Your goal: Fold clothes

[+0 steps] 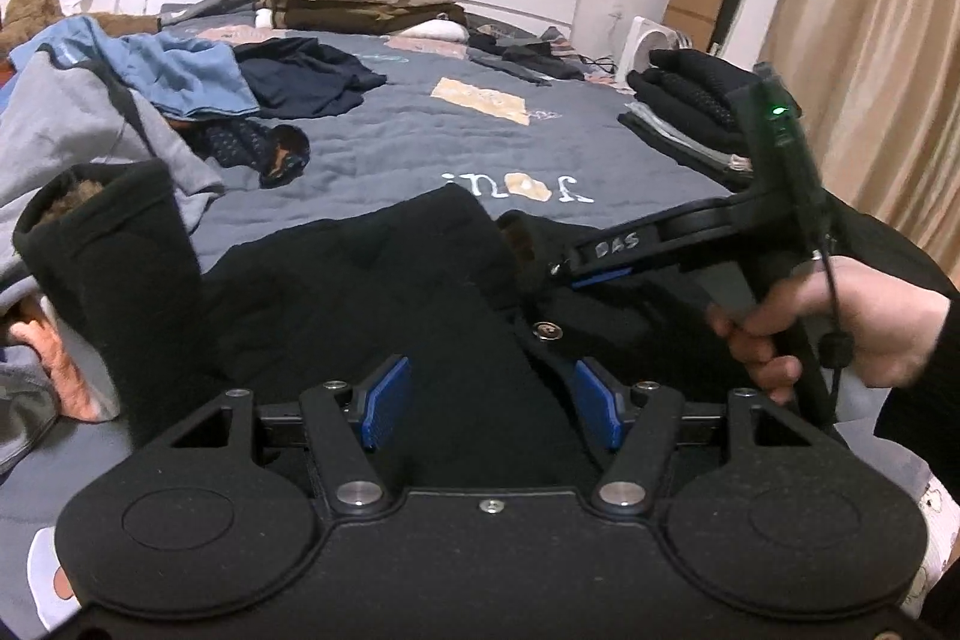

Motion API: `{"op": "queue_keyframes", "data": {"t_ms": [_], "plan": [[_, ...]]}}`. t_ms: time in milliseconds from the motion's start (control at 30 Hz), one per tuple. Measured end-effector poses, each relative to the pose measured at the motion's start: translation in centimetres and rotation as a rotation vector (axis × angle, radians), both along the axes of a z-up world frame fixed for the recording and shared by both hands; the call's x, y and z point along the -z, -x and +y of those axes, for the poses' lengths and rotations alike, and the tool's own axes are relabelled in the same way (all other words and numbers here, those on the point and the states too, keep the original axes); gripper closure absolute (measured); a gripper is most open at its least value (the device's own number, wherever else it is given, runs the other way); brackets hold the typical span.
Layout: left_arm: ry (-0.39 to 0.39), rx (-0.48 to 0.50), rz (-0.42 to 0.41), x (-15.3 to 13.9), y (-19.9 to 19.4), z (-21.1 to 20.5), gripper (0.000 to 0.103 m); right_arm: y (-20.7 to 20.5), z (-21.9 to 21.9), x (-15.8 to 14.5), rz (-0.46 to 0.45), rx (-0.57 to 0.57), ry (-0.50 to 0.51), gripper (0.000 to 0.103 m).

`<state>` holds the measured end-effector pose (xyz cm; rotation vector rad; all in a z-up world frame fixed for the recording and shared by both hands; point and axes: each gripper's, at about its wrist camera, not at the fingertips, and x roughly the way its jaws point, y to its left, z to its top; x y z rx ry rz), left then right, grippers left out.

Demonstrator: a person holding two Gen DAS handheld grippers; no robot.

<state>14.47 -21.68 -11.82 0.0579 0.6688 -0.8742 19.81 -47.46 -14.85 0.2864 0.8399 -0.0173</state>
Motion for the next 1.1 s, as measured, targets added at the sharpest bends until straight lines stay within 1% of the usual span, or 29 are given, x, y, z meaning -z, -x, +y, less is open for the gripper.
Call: {"op": "queue_keyframes", "data": {"t_ms": [67,133,167,200,267,333,433,533,600,667,767,833,867,933,1000,1100], "plan": [[0.007,-0.015,0.008,0.0,-0.2,0.2,0.043,-0.8,0.7,0.6,0.014,-0.008,0.040,0.049],[0.012,-0.027,0.013,0.0,-0.4,0.4,0.043,-1.4,0.9,1.2,0.033,0.013,0.071,0.070],[0.014,-0.030,0.013,-0.1,-0.5,0.5,0.043,-1.7,0.7,1.4,0.040,0.027,0.069,0.090],[0.017,-0.033,0.014,-0.1,-0.5,0.6,0.043,-1.9,0.3,1.5,0.038,0.041,0.050,0.098],[0.023,-0.040,0.015,-0.2,-0.6,0.7,0.043,-1.9,-0.2,1.2,0.021,0.061,0.022,0.099],[0.027,-0.044,0.014,-0.3,-0.7,0.8,0.043,-1.9,-0.4,0.6,-0.001,0.069,0.015,0.100],[0.034,-0.050,0.013,-0.4,-0.7,1.0,0.043,-1.9,-0.5,-0.7,-0.055,0.093,0.036,0.100],[0.049,-0.061,0.011,-0.6,-0.8,1.3,0.043,-2.1,-1.2,-2.1,-0.124,0.150,0.045,0.100],[0.061,-0.068,0.012,-0.7,-0.9,1.5,0.043,-2.5,-1.8,-2.6,-0.154,0.185,0.043,0.100],[0.065,-0.072,0.014,-0.7,-1.0,1.5,0.043,-3.5,-2.1,-2.1,-0.128,0.179,0.029,0.100],[0.053,-0.074,0.014,-0.6,-1.1,1.4,0.043,-5.3,-2.1,-0.2,-0.027,0.130,0.051,0.096],[0.049,-0.077,0.013,-0.6,-1.2,1.4,0.043,-5.3,-2.2,0.0,-0.009,0.114,0.050,0.095],[0.049,-0.079,0.013,-0.6,-1.3,1.5,0.043,-5.2,-2.3,-0.1,-0.005,0.108,0.046,0.093],[0.058,-0.088,0.013,-0.7,-1.5,1.8,0.043,-4.4,-2.5,-0.9,-0.019,0.103,0.031,0.085],[0.071,-0.098,0.012,-0.8,-1.6,2.2,0.043,-3.0,-2.4,-2.4,-0.052,0.096,0.026,0.067],[0.094,-0.111,0.011,-1.2,-1.8,2.9,0.043,0.1,-1.4,-4.9,-0.106,0.035,0.058,0.060]]}}
